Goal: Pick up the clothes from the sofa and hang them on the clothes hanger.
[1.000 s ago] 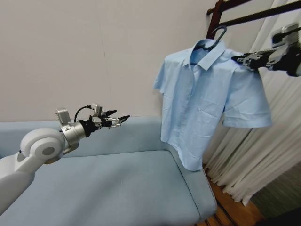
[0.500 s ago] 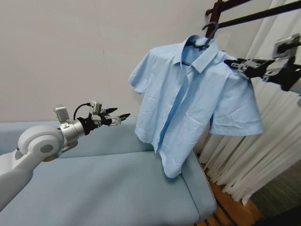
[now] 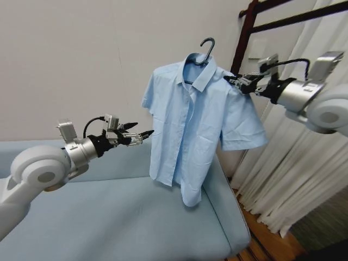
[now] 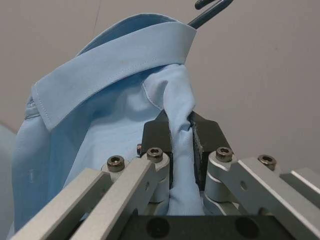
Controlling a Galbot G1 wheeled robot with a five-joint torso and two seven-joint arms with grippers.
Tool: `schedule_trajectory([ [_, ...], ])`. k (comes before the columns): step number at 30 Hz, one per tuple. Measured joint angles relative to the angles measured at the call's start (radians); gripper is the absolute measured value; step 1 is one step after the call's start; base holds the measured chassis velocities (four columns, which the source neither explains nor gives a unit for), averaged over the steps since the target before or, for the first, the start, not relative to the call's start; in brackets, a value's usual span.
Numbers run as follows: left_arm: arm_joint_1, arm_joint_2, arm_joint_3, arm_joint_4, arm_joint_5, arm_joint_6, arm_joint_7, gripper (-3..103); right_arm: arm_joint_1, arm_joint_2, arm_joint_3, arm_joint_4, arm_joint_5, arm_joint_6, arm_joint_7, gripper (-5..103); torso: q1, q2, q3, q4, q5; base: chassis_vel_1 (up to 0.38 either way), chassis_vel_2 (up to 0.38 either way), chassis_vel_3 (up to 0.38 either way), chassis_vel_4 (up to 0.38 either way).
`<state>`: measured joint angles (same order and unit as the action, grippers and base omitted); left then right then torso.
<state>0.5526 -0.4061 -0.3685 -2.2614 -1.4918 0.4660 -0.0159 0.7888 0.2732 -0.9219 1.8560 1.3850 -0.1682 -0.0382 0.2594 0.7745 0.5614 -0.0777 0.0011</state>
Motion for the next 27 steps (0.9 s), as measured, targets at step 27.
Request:
schedule_trajectory([
  [27, -0.076, 0.073, 0.009, -0.048, -0.108, -0.010, -0.055, 100, -0.535, 0.072, 0.158, 0.059, -0.224, 0.358, 0.077, 9, 0.000, 0.000, 0.000, -0.0006, 0.0004, 0.000, 0.000, 0.000, 0.000],
])
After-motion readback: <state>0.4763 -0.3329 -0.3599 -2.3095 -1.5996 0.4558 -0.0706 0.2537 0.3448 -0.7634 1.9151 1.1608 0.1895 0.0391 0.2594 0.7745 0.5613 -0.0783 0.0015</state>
